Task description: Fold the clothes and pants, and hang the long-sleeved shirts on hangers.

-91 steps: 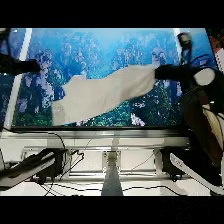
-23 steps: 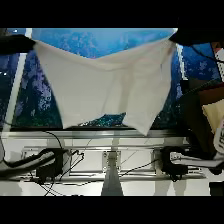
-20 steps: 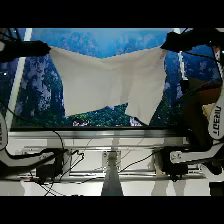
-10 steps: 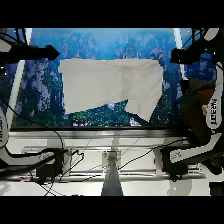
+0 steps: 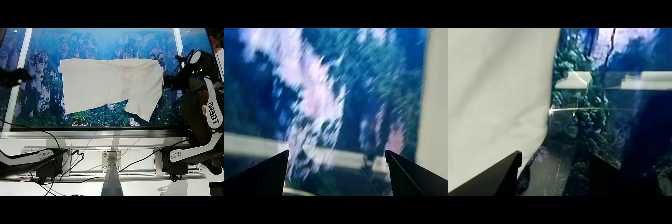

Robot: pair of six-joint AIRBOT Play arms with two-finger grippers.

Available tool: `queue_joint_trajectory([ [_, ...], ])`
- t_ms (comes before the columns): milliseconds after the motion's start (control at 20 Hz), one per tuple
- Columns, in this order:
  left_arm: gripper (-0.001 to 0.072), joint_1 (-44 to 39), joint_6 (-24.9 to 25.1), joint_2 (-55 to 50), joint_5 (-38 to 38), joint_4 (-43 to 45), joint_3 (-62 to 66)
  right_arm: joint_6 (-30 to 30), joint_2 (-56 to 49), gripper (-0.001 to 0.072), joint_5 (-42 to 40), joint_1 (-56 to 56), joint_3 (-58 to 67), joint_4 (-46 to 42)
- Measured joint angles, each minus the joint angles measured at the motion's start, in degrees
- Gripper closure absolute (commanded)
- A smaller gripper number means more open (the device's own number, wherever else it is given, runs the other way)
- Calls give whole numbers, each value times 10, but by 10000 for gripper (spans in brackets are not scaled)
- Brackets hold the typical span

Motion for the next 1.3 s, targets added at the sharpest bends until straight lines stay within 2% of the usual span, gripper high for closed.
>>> queue_joint_trajectory([
  [200, 5, 40, 16, 1, -19, -29, -87, -12, 0, 268, -57, 0, -66, 42],
  [250, 5, 45, 26, 2, -21, -45, -110, -19, 1, 372, -66, 0, -77, 59],
  [300, 6, 48, 35, 3, -20, -64, -130, -26, 1, 506, -76, 0, -86, 75],
  [350, 5, 50, 46, 4, -14, -82, -150, -35, 1, 560, -87, -1, -93, 89],
  [400, 6, 52, 58, 7, -10, -104, -169, -49, 3, 657, -98, -1, -99, 106],
  [450, 5, 53, 71, 11, -7, -124, -188, -61, 6, 702, -106, 0, -104, 115],
  [600, 9, 55, 106, 31, 5, -170, -244, -92, 46, 702, -140, 0, -110, 133],
  [650, 61, 56, 113, 42, 11, -183, -266, -97, 65, 702, -148, 0, -111, 134],
  [750, 315, 56, 126, 63, 34, -208, -313, -105, 109, 702, -161, 0, -114, 141],
  [950, 308, 23, 138, 85, 70, -237, -397, -111, 179, 702, -169, 0, -127, 144],
  [1000, 288, 5, 140, 87, 77, -243, -412, -112, 190, 702, -171, 0, -128, 147],
  [1200, 308, -85, 142, 86, 118, -265, -442, -114, 207, 702, -173, 0, -132, 154],
  [1250, 382, -110, 139, 81, 131, -273, -445, -114, 210, 702, -174, 0, -132, 159],
  [1300, 552, -129, 133, 75, 146, -275, -447, -114, 211, 701, -175, 0, -132, 163],
])
